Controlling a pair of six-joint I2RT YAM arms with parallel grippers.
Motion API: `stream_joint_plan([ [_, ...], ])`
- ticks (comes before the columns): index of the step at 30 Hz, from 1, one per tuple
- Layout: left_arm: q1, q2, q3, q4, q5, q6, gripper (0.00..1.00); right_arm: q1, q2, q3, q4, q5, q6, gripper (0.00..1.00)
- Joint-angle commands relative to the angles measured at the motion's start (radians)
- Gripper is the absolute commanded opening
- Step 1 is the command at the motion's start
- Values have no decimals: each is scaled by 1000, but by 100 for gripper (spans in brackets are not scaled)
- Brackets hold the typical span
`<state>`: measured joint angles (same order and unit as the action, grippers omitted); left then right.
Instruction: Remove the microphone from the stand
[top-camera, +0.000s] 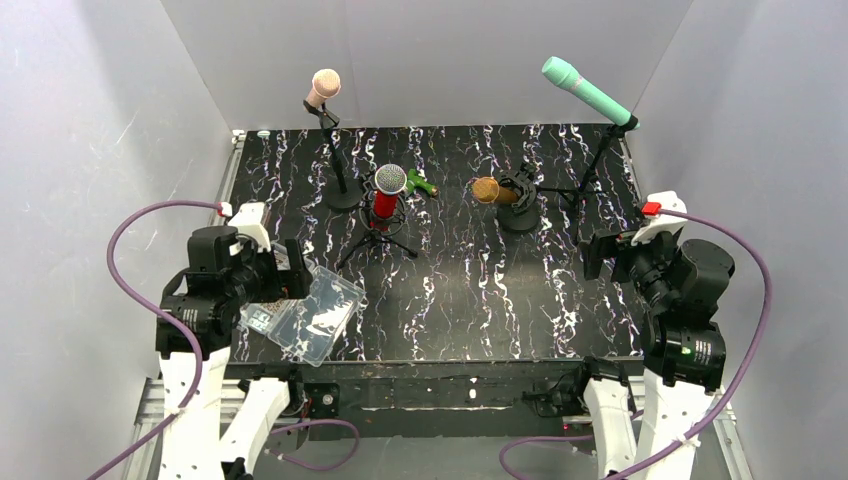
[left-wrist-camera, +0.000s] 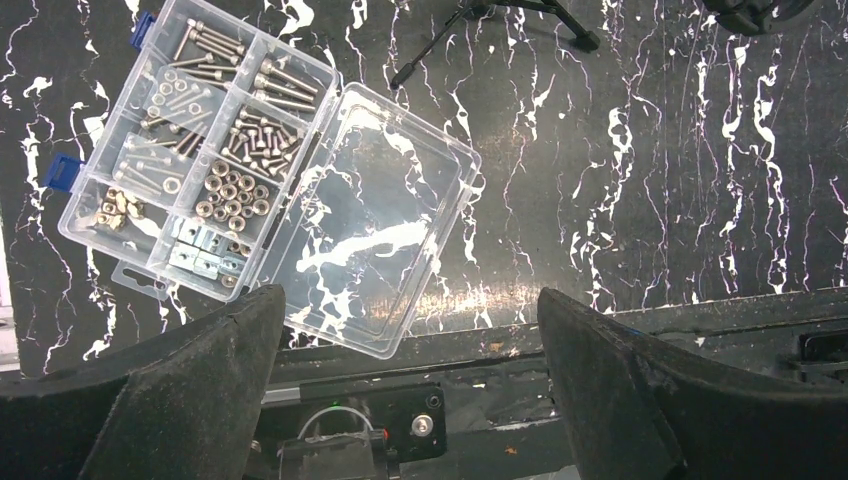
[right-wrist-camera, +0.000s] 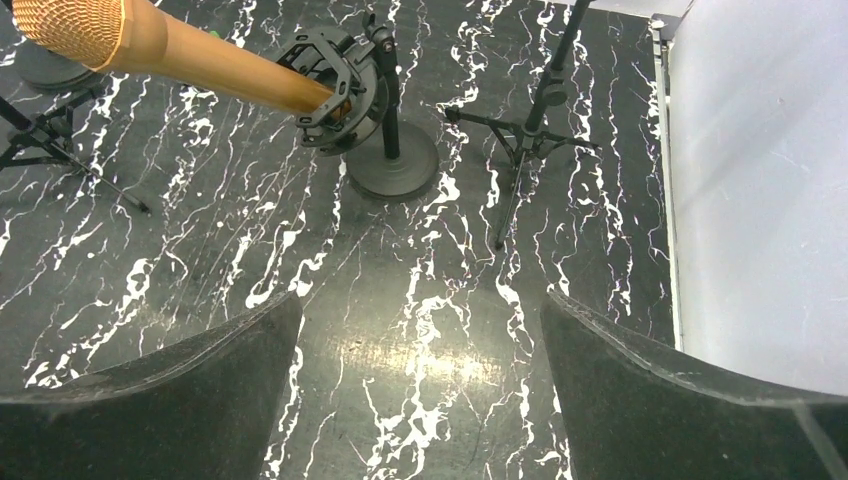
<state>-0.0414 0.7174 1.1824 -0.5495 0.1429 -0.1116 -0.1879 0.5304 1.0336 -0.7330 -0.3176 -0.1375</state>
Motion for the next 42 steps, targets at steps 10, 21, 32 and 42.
stream_joint_plan([
  [10, -3, 22, 3, -41, 5, 29, 98, -2, 19, 58, -17, -37, -59, 98],
  [21, -3, 46, 119, -120, 200, 61, 98, -2, 59, 160, -48, -155, -48, 98],
  [32, -2, 158, 297, -175, 384, 62, 98, 2, 211, 325, -25, -314, -4, 98],
  [42, -2, 336, 332, -73, 291, 39, 98, 366, 386, 452, 22, -145, -45, 98],
])
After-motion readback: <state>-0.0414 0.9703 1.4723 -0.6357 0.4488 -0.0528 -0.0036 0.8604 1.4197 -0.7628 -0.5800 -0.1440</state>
